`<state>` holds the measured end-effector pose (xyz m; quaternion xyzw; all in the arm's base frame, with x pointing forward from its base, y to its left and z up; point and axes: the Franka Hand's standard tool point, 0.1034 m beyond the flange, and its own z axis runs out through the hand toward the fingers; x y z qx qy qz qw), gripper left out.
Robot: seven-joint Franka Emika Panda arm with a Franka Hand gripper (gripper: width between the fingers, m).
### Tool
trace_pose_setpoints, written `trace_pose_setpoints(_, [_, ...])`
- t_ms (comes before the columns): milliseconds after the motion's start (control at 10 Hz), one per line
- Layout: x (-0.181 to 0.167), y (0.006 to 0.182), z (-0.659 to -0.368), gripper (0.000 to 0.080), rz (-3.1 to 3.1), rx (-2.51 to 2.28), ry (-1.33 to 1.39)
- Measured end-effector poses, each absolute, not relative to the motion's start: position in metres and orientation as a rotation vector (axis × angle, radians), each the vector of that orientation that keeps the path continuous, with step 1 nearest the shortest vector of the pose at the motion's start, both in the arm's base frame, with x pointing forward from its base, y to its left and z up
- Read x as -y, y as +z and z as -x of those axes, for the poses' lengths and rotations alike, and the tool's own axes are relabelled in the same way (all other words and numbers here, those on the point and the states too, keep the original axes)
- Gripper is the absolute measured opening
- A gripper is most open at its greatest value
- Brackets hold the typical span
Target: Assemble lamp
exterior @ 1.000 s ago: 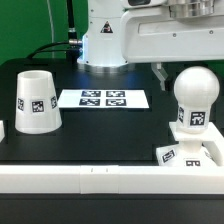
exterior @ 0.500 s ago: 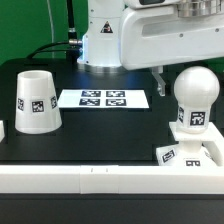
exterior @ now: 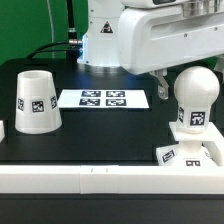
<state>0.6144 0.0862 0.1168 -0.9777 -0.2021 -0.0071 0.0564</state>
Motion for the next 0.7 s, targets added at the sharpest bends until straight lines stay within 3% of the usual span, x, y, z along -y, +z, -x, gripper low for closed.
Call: trace_pose_setpoints(700, [-0.0862,0.1182,-0.6186,0.0699,2.768,1.354,-0.047])
